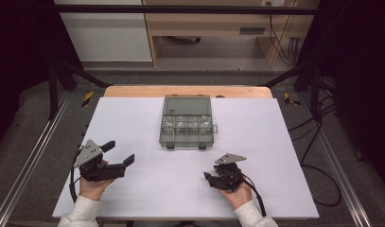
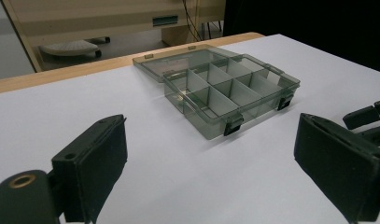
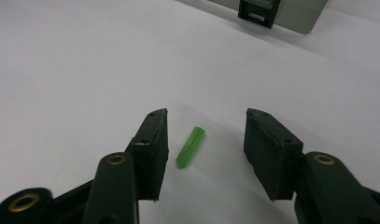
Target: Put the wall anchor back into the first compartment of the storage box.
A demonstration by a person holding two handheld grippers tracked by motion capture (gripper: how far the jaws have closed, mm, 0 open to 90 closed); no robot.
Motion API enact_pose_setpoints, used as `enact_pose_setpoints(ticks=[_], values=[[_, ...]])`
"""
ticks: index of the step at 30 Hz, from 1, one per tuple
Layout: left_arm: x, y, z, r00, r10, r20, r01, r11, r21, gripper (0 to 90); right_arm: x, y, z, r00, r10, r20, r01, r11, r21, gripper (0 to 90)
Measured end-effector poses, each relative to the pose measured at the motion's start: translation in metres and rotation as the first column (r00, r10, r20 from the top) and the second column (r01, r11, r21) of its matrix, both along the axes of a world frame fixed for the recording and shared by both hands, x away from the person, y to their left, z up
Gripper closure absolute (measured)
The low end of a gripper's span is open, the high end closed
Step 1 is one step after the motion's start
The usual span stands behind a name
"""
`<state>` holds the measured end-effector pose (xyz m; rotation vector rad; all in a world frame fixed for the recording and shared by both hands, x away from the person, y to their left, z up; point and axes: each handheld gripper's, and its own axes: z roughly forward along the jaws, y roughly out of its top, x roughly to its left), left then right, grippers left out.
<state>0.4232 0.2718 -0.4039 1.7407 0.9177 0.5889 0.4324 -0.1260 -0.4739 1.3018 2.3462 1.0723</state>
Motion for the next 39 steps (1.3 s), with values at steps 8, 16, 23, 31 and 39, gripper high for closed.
enact_pose_setpoints(ticks=[8, 16, 23, 31, 39], values=[[0.0, 0.0, 0.0, 1.0, -0.002, 0.0, 0.002, 1.0, 0.002, 9.4, -0.001, 0.005, -0.003, 0.9999, 0.009, -0.006, -0.009, 0.9996, -0.027, 65.5], [0.0, -0.001, 0.0, 1.0, 0.0, 0.001, 0.0, 1.0, -0.003, 9.4, -0.001, 0.004, -0.004, 0.9994, 0.034, 0.007, -0.034, 0.9983, -0.048, 76.7], [0.0, -0.001, 0.0, 1.0, 0.001, -0.001, -0.001, 1.0, -0.004, 9.5, 0.0, 0.002, -0.003, 0.9998, 0.019, -0.012, -0.019, 0.9988, -0.045, 83.3], [0.0, -0.001, 0.0, 1.0, 0.0, -0.001, 0.0, 1.0, -0.005, 9.5, 0.004, -0.002, 0.001, 0.9993, 0.021, -0.031, -0.021, 0.9997, -0.013, 84.4], [0.0, -0.001, 0.0, 1.0, 0.0, -0.001, 0.0, 1.0, -0.008, 9.4, 0.006, -0.009, 0.014, 0.999, 0.044, 0.013, -0.044, 0.9989, 0.013, 84.5]])
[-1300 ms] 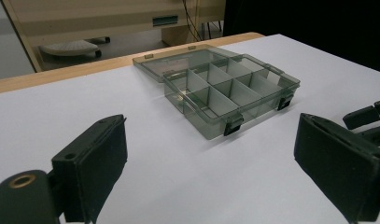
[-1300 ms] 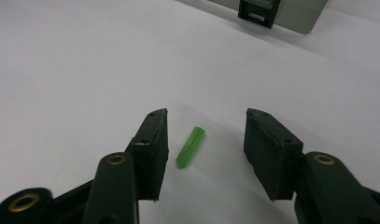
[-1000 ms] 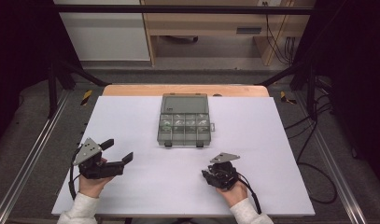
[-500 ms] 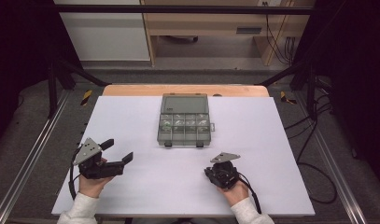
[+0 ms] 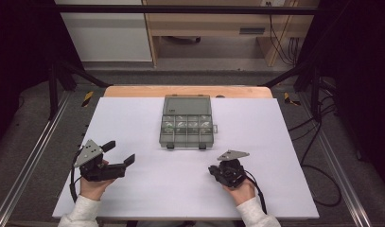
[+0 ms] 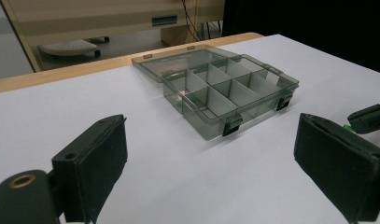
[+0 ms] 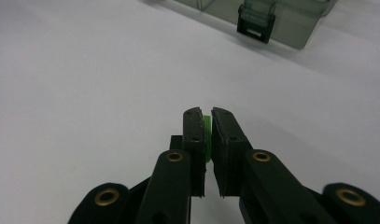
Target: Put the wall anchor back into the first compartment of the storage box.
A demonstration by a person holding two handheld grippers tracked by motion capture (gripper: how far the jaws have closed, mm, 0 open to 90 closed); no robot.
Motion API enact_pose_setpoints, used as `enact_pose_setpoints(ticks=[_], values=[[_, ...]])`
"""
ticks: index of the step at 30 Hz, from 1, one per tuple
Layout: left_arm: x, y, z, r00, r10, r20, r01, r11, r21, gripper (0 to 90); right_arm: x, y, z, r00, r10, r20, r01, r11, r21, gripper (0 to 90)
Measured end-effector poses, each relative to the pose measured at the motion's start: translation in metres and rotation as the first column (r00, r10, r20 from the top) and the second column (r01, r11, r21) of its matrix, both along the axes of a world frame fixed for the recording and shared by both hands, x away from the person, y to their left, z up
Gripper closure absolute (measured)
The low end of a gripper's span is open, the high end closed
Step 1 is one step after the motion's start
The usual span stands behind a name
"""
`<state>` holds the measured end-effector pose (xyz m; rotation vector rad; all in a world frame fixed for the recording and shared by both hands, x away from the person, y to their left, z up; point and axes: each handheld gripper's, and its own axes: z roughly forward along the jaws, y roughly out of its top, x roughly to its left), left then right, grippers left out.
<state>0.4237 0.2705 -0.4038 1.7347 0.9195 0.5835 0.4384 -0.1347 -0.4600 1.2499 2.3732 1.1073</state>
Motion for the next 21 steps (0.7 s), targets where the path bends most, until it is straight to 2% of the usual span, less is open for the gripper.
enact_pose_setpoints(ticks=[1, 11, 18, 21], values=[[0.0, 0.0, 0.0, 1.0, 0.002, -0.001, -0.002, 1.0, 0.0, 9.4, 0.001, 0.001, 0.003, 0.9999, -0.01, -0.004, 0.01, 0.9999, 0.01, 84.5], [0.001, 0.0, 0.0, 1.0, 0.001, -0.004, -0.001, 1.0, 0.005, 9.4, 0.008, 0.002, 0.033, 0.9973, -0.008, 0.072, 0.003, 0.9979, 0.064, 84.6], [0.001, 0.0, 0.0, 1.0, -0.001, -0.005, 0.001, 1.0, 0.005, 9.3, 0.023, 0.007, 0.062, 0.9878, -0.032, 0.152, 0.012, 0.9913, 0.131, 84.6], [0.001, 0.0, 0.0, 1.0, -0.001, -0.003, 0.001, 1.0, 0.004, 9.3, 0.03, 0.01, 0.07, 0.9846, -0.047, 0.168, 0.021, 0.9875, 0.156, 84.6]])
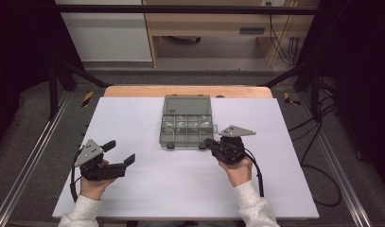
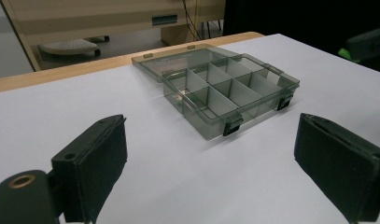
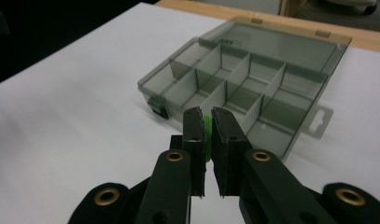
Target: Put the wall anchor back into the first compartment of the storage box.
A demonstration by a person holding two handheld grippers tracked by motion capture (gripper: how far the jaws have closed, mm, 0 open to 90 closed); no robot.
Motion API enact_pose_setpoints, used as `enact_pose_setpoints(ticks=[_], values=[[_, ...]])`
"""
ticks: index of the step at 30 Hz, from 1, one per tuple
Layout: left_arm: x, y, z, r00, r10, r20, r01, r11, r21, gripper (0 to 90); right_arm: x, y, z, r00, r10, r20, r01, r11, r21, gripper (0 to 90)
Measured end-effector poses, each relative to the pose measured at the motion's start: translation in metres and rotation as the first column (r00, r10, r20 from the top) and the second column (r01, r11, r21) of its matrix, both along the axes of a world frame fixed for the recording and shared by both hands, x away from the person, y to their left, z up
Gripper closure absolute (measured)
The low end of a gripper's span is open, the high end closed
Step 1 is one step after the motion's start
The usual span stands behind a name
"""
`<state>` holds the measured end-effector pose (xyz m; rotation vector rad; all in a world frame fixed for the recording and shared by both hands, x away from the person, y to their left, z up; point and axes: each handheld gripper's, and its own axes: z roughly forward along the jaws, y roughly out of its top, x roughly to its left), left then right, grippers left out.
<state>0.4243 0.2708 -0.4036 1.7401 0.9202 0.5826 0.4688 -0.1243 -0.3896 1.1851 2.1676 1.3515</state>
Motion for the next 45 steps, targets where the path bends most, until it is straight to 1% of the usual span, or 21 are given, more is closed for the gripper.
enact_pose_setpoints(ticks=[1, 6, 9, 14, 15, 17, 20, 23, 25, 27, 28, 31, 33, 36, 40, 42, 45], values=[[0.0, 0.0, 0.0, 1.0, 0.0, 0.0, 0.0, 1.0, 0.0, 9.3, 0.004, 0.002, 0.004, 0.9999, -0.001, 0.012, 0.001, 1.0, 0.007, 84.6], [0.0, 0.0, -0.001, 1.0, 0.001, 0.001, -0.001, 1.0, -0.005, 9.3, 0.016, 0.01, 0.015, 0.9989, -0.019, 0.042, 0.018, 0.9995, 0.028, 84.6], [0.0, 0.0, -0.001, 1.0, -0.001, 0.002, 0.001, 1.0, -0.006, 9.3, 0.025, 0.017, 0.021, 0.9982, -0.017, 0.057, 0.015, 0.9991, 0.039, 84.6], [0.0, 0.0, 0.0, 1.0, -0.003, 0.003, 0.003, 1.0, -0.007, 9.3, 0.038, 0.029, 0.028, 0.9966, -0.021, 0.079, 0.018, 0.999, 0.041, 84.6], [0.0, 0.001, 0.0, 1.0, -0.005, 0.003, 0.005, 1.0, -0.001, 9.3, 0.041, 0.031, 0.029, 0.9966, -0.023, 0.079, 0.02, 0.9988, 0.045, 84.7], [0.0, 0.001, 0.0, 1.0, -0.006, 0.004, 0.006, 1.0, -0.003, 9.3, 0.046, 0.035, 0.031, 0.9961, -0.026, 0.084, 0.023, 0.9987, 0.047, 84.7], [0.0, 0.001, 0.0, 1.0, -0.006, 0.004, 0.006, 1.0, -0.003, 9.2, 0.054, 0.041, 0.032, 0.9954, -0.027, 0.092, 0.023, 0.999, 0.039, 84.6], [-0.001, 0.0, 0.001, 1.0, -0.007, 0.004, 0.007, 1.0, -0.004, 9.3, 0.064, 0.047, 0.032, 0.9957, -0.029, 0.088, 0.026, 0.9987, 0.045, 84.6], [-0.001, 0.0, 0.001, 0.9999, -0.009, 0.007, 0.009, 1.0, -0.001, 9.3, 0.069, 0.05, 0.03, 0.9961, -0.03, 0.083, 0.026, 0.9989, 0.038, 84.7], [-0.001, 0.0, 0.001, 0.9999, -0.008, 0.007, 0.008, 0.9999, -0.011, 9.3, 0.073, 0.054, 0.027, 0.9973, -0.023, 0.07, 0.02, 0.9989, 0.042, 84.6], [-0.001, 0.0, 0.001, 0.9999, -0.007, 0.007, 0.008, 0.9999, -0.01, 9.2, 0.075, 0.055, 0.026, 0.997, -0.017, 0.076, 0.014, 0.9991, 0.041, 84.6], [0.0, 0.0, 0.001, 1.0, -0.008, 0.004, 0.008, 0.9999, -0.01, 9.2, 0.081, 0.061, 0.022, 0.9978, -0.014, 0.065, 0.011, 0.9993, 0.036, 84.6], [-0.001, 0.0, 0.001, 0.9999, -0.012, 0.006, 0.012, 0.9999, -0.006, 9.2, 0.085, 0.066, 0.02, 0.9978, -0.011, 0.066, 0.009, 0.9993, 0.036, 84.6], [0.0, 0.001, 0.001, 0.9999, -0.013, 0.006, 0.013, 0.9999, -0.01, 9.2, 0.091, 0.073, 0.018, 0.9983, -0.013, 0.057, 0.011, 0.9994, 0.034, 84.6], [-0.001, 0.002, 0.002, 0.9998, -0.016, 0.008, 0.016, 0.9998, -0.012, 9.2, 0.099, 0.081, 0.017, 0.9982, -0.004, 0.06, 0.003, 0.9996, 0.028, 84.7], [-0.001, 0.002, 0.002, 0.9998, -0.018, 0.008, 0.018, 0.9997, -0.014, 9.1, 0.102, 0.085, 0.016, 0.9984, -0.005, 0.056, 0.003, 0.9994, 0.033, 84.7], [-0.001, 0.002, 0.002, 0.9998, -0.019, 0.008, 0.019, 0.9997, -0.014, 9.0, 0.108, 0.092, 0.013, 0.9989, -0.002, 0.048, 0.001, 0.9997, 0.023, 84.6]])
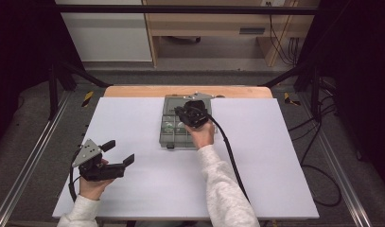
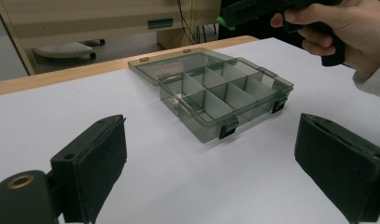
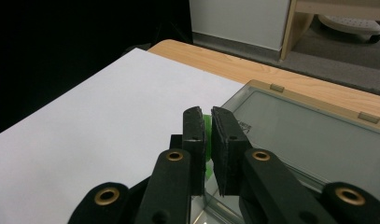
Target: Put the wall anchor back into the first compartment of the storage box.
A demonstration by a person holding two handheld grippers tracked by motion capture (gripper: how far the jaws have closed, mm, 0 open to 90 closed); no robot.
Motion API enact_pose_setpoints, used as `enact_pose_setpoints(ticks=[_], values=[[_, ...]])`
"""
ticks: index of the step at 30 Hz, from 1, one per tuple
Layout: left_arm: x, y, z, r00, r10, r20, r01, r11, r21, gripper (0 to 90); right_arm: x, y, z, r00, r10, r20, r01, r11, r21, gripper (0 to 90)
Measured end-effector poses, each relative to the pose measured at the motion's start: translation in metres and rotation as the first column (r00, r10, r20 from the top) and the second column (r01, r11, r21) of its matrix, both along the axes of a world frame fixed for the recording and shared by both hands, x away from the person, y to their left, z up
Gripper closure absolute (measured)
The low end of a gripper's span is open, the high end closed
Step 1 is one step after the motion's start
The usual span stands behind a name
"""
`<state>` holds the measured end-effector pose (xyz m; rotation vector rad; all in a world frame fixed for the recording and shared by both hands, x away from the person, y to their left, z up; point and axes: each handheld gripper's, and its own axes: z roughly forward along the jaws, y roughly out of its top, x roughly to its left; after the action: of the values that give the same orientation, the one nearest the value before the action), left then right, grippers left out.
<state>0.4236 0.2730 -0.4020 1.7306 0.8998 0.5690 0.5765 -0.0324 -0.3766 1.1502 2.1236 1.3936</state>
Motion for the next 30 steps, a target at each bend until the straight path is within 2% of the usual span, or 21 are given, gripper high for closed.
enact_pose_setpoints(ticks=[9, 17, 30], values=[[0.0, 0.002, 0.001, 1.0, 0.001, 0.004, -0.001, 1.0, -0.005, 9.0, 0.011, 0.016, -0.011, 0.9999, 0.003, -0.016, -0.003, 1.0, -0.008, 84.7], [0.0, 0.004, 0.001, 1.0, -0.001, 0.005, 0.001, 1.0, -0.006, 9.0, 0.024, 0.027, -0.026, 0.9986, -0.003, -0.053, 0.002, 0.9995, -0.031, 84.6], [0.0, 0.004, 0.001, 1.0, -0.001, 0.003, 0.001, 1.0, -0.008, 9.0, 0.033, 0.037, -0.05, 0.9931, -0.014, -0.116, 0.007, 0.9979, -0.064, 84.6]])
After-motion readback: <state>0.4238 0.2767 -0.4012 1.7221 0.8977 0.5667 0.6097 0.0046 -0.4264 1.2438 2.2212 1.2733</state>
